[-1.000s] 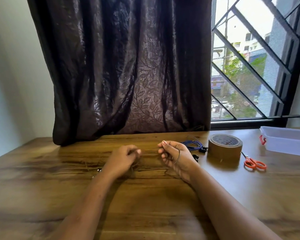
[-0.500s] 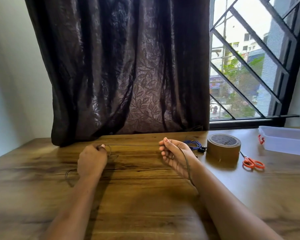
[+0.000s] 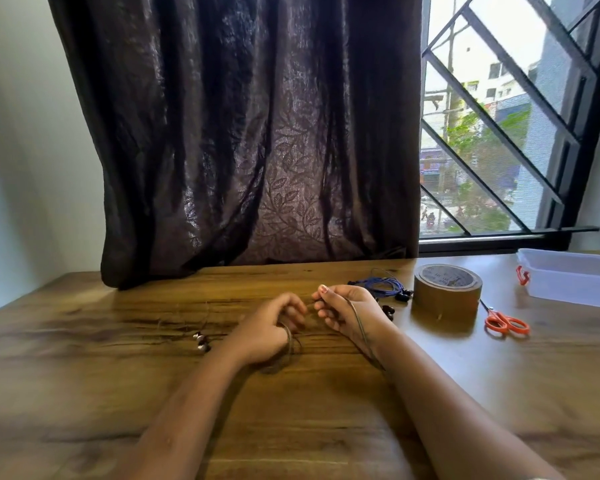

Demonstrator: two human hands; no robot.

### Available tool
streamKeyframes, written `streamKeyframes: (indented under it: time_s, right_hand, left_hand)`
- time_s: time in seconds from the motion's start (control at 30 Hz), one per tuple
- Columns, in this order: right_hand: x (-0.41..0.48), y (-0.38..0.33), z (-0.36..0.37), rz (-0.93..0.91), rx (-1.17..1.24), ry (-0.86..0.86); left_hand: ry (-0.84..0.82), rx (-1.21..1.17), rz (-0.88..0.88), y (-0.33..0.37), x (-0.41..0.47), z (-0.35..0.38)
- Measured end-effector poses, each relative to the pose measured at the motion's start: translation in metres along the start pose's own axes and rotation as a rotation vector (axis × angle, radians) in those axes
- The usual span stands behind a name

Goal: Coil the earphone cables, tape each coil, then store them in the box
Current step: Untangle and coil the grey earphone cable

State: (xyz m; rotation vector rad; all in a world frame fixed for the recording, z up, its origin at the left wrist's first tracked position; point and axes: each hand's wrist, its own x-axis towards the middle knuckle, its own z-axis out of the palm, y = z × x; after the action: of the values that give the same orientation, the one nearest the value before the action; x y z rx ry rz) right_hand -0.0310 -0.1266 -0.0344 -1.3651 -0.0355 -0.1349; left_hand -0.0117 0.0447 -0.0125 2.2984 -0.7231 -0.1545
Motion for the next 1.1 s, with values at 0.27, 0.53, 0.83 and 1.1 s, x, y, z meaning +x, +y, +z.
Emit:
streamKeyframes:
  time_s: [0.27,0.53,0.83,1.1]
  right_hand:
    - [0.004,-0.003,0.002,-0.03,0.005,0.073]
    - [0.003,0.0,0.015,-0.295,-0.537,0.095]
    - [0.003,0.002,0.016,-0.436,-0.681,0.303]
    - [0.004,0.002,0.01,-0.381,-0.723,0.415]
  left_hand:
    - [-0.281,-0.641,-0.01,-0.003,-0.005,-0.002]
    - [-0.112,-0.53,0.0,0.01,-0.005,0.012]
    - [-0.13,-0.516,-0.049,0.023,-0.011,0.017]
    - [0.189,-1.038,0.006,0.03,-0.011,-0.01]
